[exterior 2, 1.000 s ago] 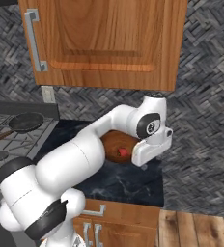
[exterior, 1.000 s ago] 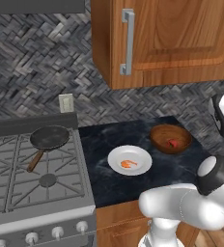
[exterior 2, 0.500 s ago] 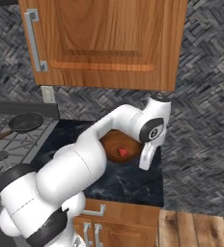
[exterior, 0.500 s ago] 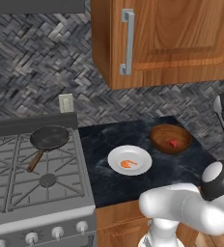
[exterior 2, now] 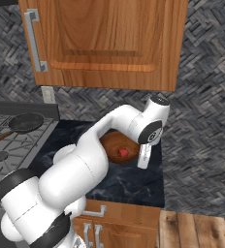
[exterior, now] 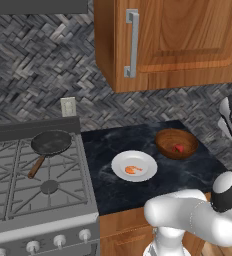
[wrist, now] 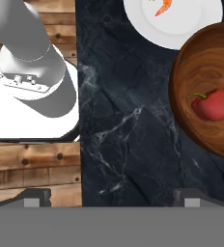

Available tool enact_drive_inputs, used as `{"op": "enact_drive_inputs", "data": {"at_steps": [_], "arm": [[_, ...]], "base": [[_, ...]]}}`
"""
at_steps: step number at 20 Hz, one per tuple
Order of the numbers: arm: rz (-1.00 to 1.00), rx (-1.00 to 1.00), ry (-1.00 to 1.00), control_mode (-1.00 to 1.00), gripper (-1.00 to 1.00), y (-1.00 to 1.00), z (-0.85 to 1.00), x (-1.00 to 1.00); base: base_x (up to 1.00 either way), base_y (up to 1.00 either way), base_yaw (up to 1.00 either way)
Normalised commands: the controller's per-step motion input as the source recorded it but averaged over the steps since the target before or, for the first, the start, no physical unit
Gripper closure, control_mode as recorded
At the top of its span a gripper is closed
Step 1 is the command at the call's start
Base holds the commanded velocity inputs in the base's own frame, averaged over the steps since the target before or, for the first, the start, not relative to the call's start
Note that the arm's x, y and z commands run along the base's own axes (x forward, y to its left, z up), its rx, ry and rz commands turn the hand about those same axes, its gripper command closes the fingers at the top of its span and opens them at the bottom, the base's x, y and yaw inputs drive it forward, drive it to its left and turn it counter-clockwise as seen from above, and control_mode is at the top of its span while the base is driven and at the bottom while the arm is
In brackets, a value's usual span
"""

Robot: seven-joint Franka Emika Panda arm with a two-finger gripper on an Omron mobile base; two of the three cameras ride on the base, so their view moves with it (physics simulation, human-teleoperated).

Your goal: Place the shrimp on the plate and place the bell pepper on the same plate.

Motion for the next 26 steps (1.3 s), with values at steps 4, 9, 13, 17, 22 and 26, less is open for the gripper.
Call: {"op": "enact_drive_inputs", "data": {"at_steps": [4,9,13,17,22,26], "arm": [[0.16,0.08,0.00,-1.00,-1.00,0.11,-0.03,0.50],[0.25,0.00,-0.15,-1.00,-1.00,0.24,-0.18,0.28],[0.25,0.00,-0.27,-1.00,-1.00,0.19,-0.15,0.20],[0.25,-0.03,-0.22,-1.00,-1.00,0.23,-0.29,0.12],[0.17,-0.09,-0.02,-1.00,-1.00,0.16,-0.31,0.37],[0.19,0.00,0.23,-1.00,-1.00,0.01,-0.18,0.50]], "base": [[0.00,0.00,0.00],[0.00,0.00,0.00],[0.00,0.00,0.00],[0.00,0.00,0.00],[0.00,0.00,0.00],[0.00,0.00,0.00]]}}
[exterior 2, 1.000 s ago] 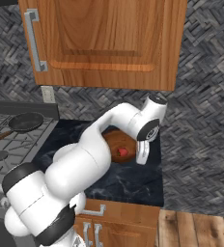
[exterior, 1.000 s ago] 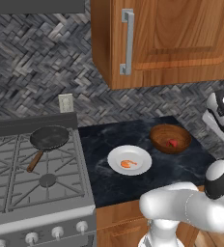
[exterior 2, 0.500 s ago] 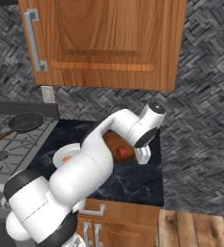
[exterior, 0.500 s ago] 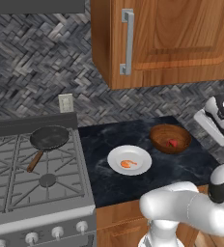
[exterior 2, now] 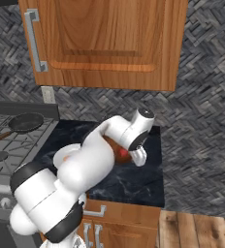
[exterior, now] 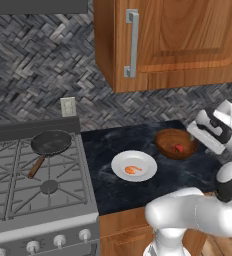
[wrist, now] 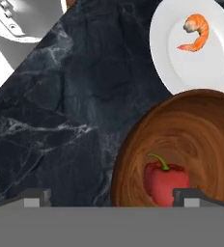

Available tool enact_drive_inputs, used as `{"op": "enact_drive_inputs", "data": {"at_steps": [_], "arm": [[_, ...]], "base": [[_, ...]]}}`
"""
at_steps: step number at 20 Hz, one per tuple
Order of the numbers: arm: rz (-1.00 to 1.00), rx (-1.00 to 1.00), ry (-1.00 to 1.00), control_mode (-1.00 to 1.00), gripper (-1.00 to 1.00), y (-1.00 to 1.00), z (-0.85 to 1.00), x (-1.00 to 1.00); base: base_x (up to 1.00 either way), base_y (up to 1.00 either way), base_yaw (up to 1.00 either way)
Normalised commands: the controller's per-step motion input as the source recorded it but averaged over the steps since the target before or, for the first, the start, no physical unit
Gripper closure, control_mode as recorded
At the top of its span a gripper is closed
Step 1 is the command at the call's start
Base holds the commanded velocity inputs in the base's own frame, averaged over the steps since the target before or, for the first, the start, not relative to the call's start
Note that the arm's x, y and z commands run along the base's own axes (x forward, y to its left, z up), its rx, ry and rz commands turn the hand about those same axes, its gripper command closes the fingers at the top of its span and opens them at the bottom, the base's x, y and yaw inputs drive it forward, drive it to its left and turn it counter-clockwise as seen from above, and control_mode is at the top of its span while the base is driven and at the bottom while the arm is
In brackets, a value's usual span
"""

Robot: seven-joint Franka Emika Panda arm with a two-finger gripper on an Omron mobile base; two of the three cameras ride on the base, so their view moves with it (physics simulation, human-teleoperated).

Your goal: Place the shrimp on the plate and place the bell pepper on the same plate.

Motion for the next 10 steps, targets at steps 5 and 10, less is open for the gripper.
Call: {"op": "enact_drive_inputs", "data": {"at_steps": [5,10], "arm": [[0.15,0.00,0.11,-1.00,-1.00,-0.01,-0.20,0.39],[0.12,0.00,0.00,-1.00,-1.00,-0.11,-0.19,0.25]], "base": [[0.00,0.00,0.00],[0.00,0.00,0.00]]}}
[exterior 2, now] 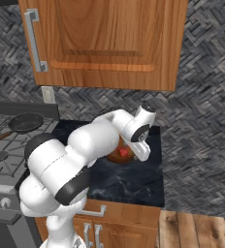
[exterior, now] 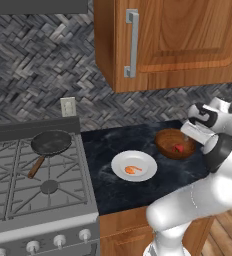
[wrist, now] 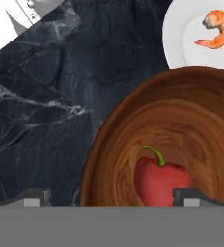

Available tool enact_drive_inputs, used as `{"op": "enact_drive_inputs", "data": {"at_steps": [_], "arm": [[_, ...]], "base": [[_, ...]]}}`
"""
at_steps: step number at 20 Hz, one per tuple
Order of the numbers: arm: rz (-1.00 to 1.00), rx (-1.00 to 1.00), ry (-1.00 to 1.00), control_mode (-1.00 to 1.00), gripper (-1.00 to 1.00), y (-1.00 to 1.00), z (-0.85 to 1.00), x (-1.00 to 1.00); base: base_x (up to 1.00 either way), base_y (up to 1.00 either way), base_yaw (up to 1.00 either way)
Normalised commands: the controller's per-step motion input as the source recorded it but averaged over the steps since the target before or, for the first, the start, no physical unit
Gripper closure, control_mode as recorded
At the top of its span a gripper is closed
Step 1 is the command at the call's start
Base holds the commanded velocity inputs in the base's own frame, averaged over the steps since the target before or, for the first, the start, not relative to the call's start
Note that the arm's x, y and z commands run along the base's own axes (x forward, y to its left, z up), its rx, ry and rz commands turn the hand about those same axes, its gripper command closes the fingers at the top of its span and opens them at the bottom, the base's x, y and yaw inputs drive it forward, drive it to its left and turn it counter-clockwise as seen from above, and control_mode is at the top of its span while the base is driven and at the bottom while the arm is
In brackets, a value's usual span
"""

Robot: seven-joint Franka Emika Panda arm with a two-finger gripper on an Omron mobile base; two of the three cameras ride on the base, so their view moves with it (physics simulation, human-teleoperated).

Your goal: Place the shrimp on the plate and place the bell pepper on the same plate.

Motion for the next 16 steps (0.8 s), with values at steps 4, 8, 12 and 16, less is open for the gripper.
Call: {"op": "enact_drive_inputs", "data": {"at_steps": [4,8,12,16], "arm": [[0.06,0.00,0.00,-1.00,-1.00,-0.18,-0.19,0.07],[0.01,0.00,-0.01,-1.00,-1.00,-0.12,-0.18,0.03],[0.01,0.00,0.00,-1.00,-1.00,0.00,-0.21,0.18],[0.02,0.00,0.00,-1.00,-1.00,0.00,-0.22,0.15]], "base": [[0.00,0.00,0.00],[0.00,0.00,0.00],[0.00,0.00,0.00],[0.00,0.00,0.00]]}}
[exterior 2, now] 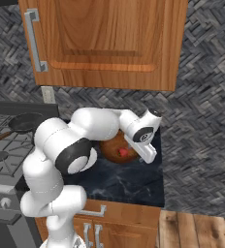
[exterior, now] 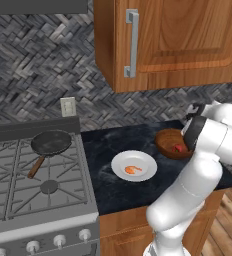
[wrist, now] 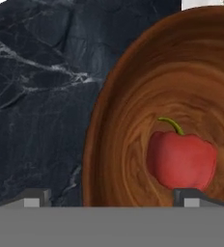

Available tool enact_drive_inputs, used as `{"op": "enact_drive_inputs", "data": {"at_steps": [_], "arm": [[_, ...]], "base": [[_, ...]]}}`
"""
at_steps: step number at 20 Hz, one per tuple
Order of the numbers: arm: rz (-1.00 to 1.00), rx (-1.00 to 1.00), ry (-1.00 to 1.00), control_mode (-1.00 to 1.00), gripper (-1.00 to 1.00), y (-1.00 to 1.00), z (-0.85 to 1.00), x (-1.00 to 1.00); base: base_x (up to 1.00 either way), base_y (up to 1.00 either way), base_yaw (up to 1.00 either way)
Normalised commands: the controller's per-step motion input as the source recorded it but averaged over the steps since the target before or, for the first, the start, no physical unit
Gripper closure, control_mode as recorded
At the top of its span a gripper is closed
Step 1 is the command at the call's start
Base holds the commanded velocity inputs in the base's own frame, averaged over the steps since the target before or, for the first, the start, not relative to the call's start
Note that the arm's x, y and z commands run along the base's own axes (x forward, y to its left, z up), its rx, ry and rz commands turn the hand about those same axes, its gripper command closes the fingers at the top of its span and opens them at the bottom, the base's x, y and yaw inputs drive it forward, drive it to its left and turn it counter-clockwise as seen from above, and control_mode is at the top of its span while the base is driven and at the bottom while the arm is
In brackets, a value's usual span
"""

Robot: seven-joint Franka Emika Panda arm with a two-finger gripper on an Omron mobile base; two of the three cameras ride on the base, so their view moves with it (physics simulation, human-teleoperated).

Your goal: Place the shrimp on the plate and place the bell pepper on the same plate.

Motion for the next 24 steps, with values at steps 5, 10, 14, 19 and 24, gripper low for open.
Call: {"op": "enact_drive_inputs", "data": {"at_steps": [5,10,14,19,24], "arm": [[0.04,0.00,0.00,-1.00,-1.00,0.00,-0.24,0.03],[0.08,0.00,-0.01,-1.00,1.00,0.00,-0.09,-0.09],[0.07,0.00,0.00,-1.00,1.00,0.03,-0.04,-0.02],[0.16,0.00,0.07,-1.00,1.00,0.13,0.01,0.00],[0.30,-0.02,0.03,-1.00,1.00,0.24,0.26,-0.07]], "base": [[0.00,0.00,0.00],[0.00,0.00,0.00],[0.00,0.00,0.00],[0.00,0.00,0.00],[0.00,0.00,0.00]]}}
